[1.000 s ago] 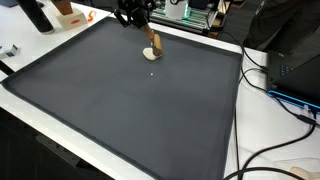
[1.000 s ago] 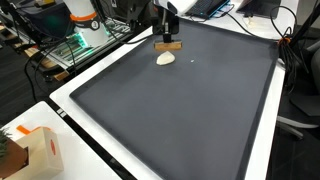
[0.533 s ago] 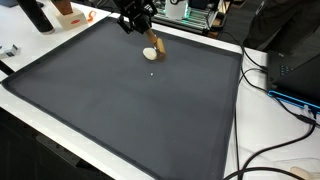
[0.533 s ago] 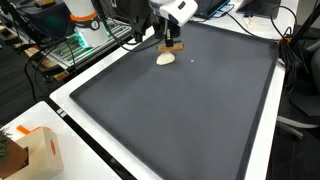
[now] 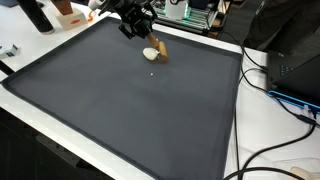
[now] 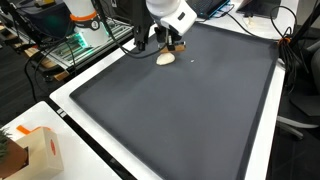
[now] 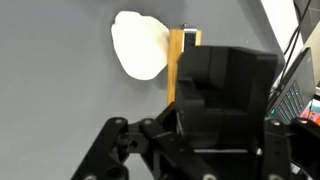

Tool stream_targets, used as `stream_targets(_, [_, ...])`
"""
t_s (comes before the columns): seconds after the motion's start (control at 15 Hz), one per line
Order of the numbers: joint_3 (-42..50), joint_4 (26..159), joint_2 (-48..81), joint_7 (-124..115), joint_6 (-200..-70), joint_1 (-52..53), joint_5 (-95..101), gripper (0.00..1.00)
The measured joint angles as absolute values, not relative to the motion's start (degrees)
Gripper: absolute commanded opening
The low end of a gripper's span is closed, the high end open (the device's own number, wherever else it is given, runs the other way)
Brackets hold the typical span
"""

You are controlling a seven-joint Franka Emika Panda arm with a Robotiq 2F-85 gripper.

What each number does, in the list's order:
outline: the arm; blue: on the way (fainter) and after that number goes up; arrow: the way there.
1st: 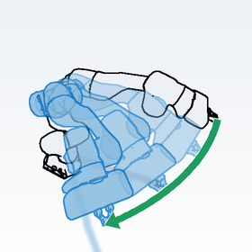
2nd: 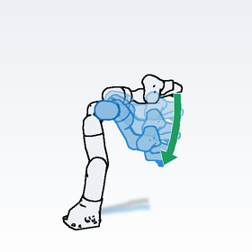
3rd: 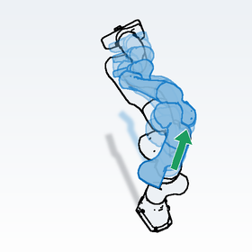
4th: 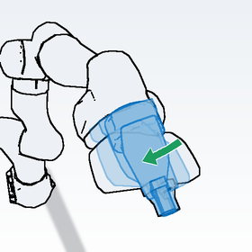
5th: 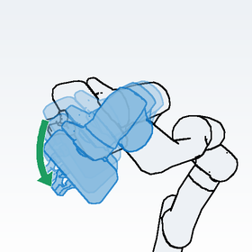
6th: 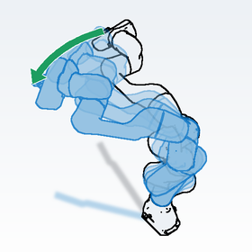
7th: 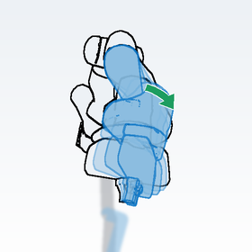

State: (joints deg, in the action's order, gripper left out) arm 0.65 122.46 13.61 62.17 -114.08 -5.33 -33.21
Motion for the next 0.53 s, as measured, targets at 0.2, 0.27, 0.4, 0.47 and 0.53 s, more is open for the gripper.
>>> stream_targets(0.2, [0.5, 121.8, 14.5, 62.4, -113.5, -5.6, -33.9, 0.19])
stream_targets(0.27, [0.4, 121.5, 14.9, 62.6, -113.2, -5.7, -34.2, 0.19])
stream_targets(0.4, [0.4, 121.2, 15.4, 62.8, -112.8, -5.9, -34.7, 0.19])
stream_targets(0.47, [0.4, 121.0, 15.7, 63.0, -112.5, -6.0, -35.1, 0.19])
stream_targets(0.53, [0.4, 120.7, 16.0, 63.0, -112.3, -6.2, -35.4, 0.19])
